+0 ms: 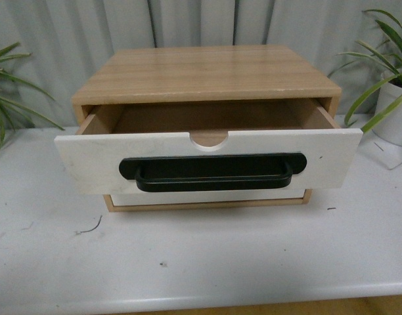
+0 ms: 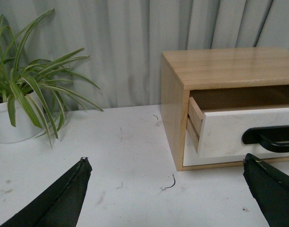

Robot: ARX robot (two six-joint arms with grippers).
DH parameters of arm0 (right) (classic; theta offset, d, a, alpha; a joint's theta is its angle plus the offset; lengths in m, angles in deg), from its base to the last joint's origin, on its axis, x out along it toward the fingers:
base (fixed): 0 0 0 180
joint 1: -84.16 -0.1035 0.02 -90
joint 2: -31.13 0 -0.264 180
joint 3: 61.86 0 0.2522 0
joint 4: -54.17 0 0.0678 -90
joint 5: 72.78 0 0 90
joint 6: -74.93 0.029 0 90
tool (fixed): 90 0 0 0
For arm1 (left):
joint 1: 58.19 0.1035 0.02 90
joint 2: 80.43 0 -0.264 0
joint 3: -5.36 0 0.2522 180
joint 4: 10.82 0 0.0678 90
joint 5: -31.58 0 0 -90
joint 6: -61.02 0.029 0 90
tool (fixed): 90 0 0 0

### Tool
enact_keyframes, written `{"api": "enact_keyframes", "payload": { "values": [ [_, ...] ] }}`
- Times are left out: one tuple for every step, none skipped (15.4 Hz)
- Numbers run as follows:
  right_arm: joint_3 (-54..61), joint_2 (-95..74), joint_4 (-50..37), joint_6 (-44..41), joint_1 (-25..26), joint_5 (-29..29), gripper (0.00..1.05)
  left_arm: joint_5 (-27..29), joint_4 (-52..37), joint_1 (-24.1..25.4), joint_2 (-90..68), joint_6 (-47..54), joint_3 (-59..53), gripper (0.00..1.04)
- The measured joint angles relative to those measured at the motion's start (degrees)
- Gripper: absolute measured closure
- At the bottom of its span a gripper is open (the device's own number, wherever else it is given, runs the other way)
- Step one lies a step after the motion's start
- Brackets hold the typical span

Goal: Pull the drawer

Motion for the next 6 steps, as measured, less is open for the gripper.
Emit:
{"api": "enact_keyframes", "payload": {
  "values": [
    [0.0, 0.0, 0.0, 0.0, 0.0, 0.0, 0.07, 0.0, 0.0, 0.0, 0.0, 0.0, 0.0, 0.07],
    [0.0, 0.0, 0.0, 0.0, 0.0, 0.0, 0.07, 0.0, 0.0, 0.0, 0.0, 0.0, 0.0, 0.07],
    [0.0, 0.0, 0.0, 0.0, 0.0, 0.0, 0.06, 0.0, 0.0, 0.0, 0.0, 0.0, 0.0, 0.07],
    [0.0, 0.0, 0.0, 0.0, 0.0, 0.0, 0.06, 0.0, 0.0, 0.0, 0.0, 0.0, 0.0, 0.07],
    [0.0, 0.0, 0.0, 0.0, 0.0, 0.0, 0.06, 0.0, 0.0, 0.0, 0.0, 0.0, 0.0, 0.07],
    [0.0, 0.0, 0.0, 0.0, 0.0, 0.0, 0.06, 0.0, 0.0, 0.0, 0.0, 0.0, 0.0, 0.07]
  ]
}}
